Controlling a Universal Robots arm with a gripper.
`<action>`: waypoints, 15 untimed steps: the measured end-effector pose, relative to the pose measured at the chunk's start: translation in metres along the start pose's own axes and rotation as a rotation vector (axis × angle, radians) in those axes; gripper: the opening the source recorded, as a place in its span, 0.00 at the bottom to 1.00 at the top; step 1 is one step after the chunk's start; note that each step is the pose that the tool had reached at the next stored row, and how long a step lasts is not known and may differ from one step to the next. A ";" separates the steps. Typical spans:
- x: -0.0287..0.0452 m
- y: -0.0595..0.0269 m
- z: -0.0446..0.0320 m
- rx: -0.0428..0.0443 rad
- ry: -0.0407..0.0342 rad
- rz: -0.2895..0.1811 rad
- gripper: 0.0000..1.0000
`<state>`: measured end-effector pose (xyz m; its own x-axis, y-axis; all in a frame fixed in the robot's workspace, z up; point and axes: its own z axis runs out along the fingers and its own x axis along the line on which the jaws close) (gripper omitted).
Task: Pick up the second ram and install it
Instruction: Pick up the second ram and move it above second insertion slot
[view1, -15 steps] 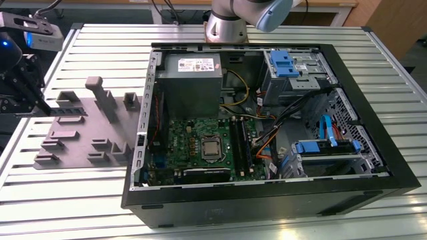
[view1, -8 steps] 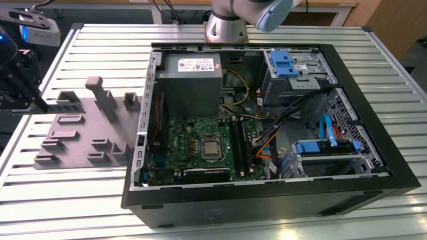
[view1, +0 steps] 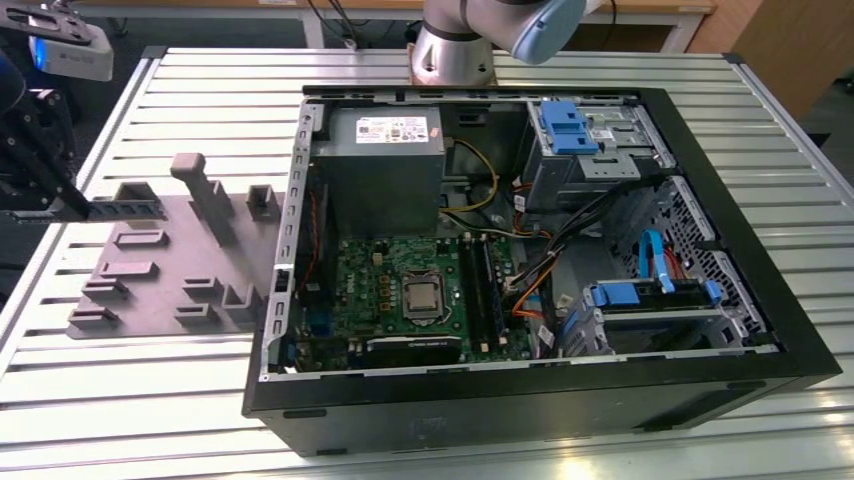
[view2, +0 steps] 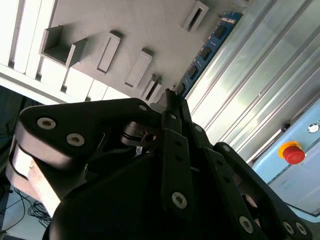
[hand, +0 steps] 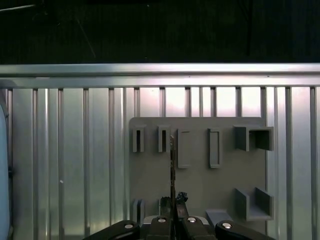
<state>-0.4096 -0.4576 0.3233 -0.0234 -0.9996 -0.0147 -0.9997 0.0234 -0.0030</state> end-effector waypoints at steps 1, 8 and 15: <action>0.0000 0.0000 -0.0014 -0.0001 0.0000 0.000 0.14; -0.0002 0.0000 -0.0126 0.0000 0.0000 0.000 0.14; -0.0003 -0.0001 -0.0232 0.0000 0.0000 0.000 0.14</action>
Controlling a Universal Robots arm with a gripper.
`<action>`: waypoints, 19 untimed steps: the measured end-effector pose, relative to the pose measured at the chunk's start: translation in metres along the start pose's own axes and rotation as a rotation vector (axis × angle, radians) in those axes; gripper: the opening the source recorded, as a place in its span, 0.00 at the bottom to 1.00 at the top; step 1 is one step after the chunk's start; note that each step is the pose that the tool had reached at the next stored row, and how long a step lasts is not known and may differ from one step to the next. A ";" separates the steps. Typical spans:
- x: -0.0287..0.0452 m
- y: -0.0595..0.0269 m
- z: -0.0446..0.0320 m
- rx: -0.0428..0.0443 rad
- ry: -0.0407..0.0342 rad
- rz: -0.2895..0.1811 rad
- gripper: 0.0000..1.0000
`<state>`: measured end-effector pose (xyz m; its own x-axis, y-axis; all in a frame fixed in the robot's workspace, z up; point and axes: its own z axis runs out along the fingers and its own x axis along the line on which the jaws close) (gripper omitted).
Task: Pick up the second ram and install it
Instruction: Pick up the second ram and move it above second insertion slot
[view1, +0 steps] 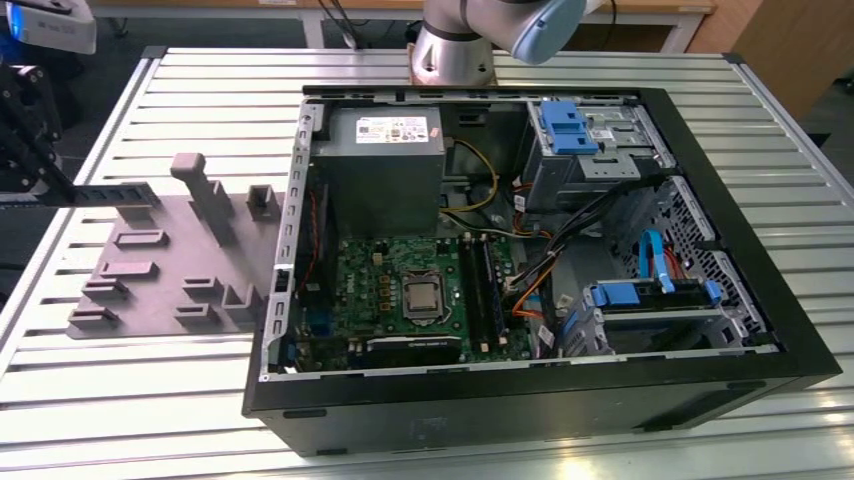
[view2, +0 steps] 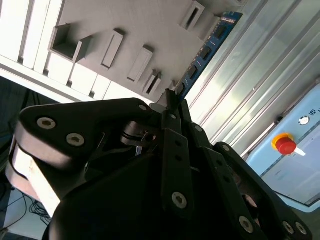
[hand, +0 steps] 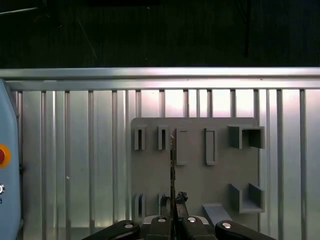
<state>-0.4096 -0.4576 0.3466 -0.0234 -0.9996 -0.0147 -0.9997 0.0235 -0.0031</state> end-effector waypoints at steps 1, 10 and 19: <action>0.0000 0.0000 -0.0017 -0.0001 0.0000 0.000 0.14; -0.0003 -0.0001 -0.0207 -0.0001 0.0001 0.000 0.14; -0.0004 -0.0001 -0.0257 -0.0001 0.0000 0.000 0.14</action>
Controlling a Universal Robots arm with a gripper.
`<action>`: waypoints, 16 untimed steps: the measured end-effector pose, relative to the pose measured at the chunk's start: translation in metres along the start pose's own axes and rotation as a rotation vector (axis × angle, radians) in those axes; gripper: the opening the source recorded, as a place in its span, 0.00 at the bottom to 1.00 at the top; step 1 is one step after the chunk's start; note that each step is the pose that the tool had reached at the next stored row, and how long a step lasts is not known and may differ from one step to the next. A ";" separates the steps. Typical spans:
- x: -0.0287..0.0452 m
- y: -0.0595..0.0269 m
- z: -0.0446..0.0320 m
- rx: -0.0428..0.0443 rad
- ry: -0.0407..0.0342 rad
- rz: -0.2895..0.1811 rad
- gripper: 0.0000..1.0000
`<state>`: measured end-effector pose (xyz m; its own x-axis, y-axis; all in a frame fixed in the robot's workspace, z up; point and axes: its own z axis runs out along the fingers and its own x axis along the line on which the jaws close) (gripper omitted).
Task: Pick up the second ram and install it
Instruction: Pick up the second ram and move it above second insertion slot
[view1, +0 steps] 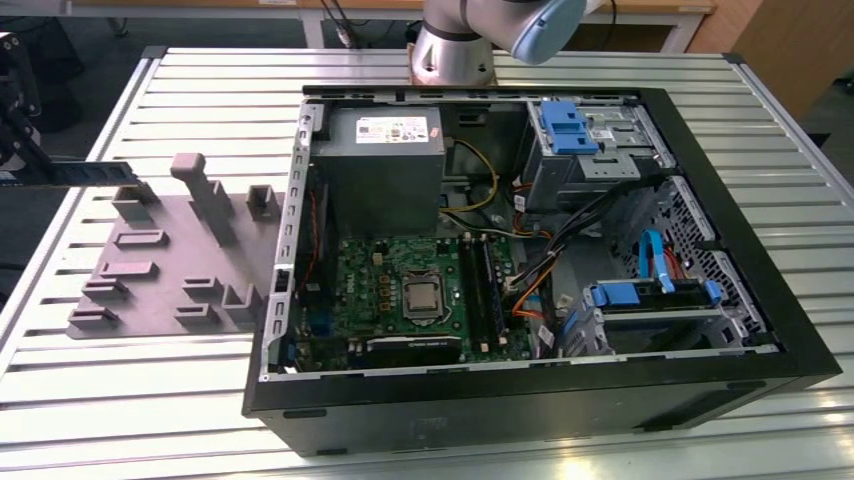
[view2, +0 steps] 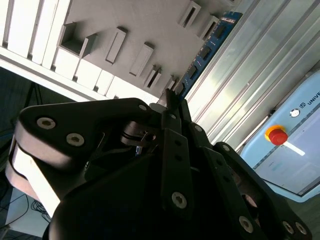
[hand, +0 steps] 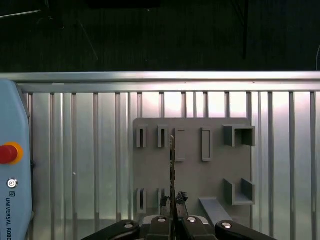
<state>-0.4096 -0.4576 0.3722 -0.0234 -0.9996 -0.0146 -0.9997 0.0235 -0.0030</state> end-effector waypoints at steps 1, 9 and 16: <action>0.0000 0.0000 0.0000 0.0000 0.0000 0.000 0.14; -0.0001 -0.0053 0.0000 0.0000 0.0000 0.000 0.14; -0.0004 -0.0146 0.0000 0.0000 0.0000 0.000 0.14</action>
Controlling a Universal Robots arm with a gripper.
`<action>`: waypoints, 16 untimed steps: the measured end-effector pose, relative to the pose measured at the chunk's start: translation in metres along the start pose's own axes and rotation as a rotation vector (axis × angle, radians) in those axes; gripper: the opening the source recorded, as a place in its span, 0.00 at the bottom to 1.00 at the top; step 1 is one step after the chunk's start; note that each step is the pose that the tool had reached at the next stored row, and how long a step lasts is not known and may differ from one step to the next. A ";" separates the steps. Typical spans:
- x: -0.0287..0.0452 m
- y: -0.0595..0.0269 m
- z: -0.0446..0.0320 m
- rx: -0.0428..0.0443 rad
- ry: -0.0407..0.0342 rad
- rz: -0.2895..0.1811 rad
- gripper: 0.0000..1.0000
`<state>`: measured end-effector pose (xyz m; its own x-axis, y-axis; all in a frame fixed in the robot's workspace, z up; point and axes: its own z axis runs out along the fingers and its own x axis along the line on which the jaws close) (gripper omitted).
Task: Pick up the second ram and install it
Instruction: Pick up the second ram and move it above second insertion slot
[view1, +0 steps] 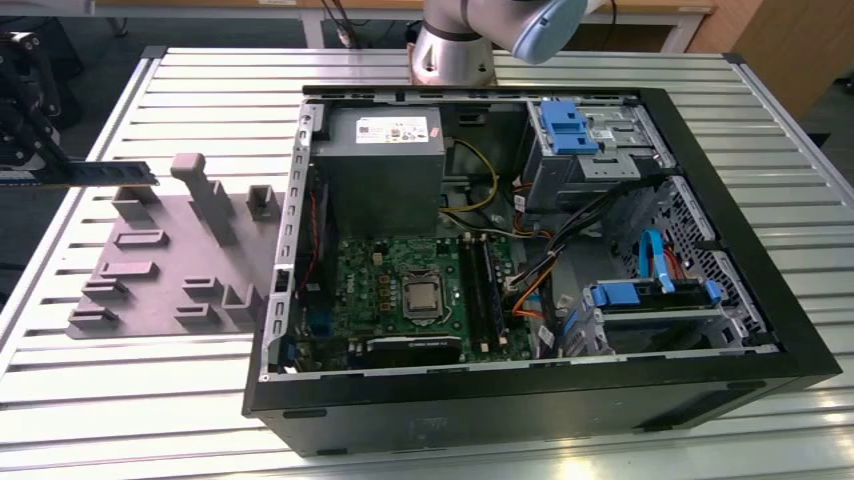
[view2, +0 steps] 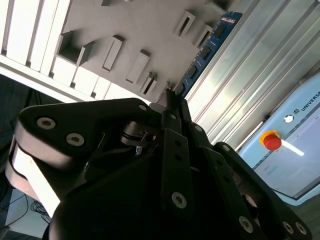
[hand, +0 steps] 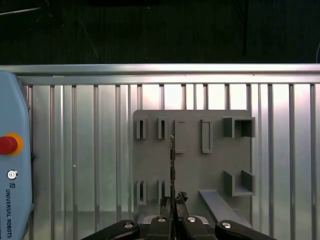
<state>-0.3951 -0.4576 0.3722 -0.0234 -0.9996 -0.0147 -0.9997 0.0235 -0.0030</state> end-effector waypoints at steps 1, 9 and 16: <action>0.0000 -0.0012 0.0000 0.0000 0.0000 0.000 0.14; -0.0001 -0.0017 -0.0064 0.0001 0.0000 0.000 0.14; -0.0003 -0.0099 -0.0067 0.0000 0.0000 0.000 0.14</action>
<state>-0.3851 -0.4576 0.3790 -0.0234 -0.9996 -0.0147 -0.9997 0.0234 -0.0030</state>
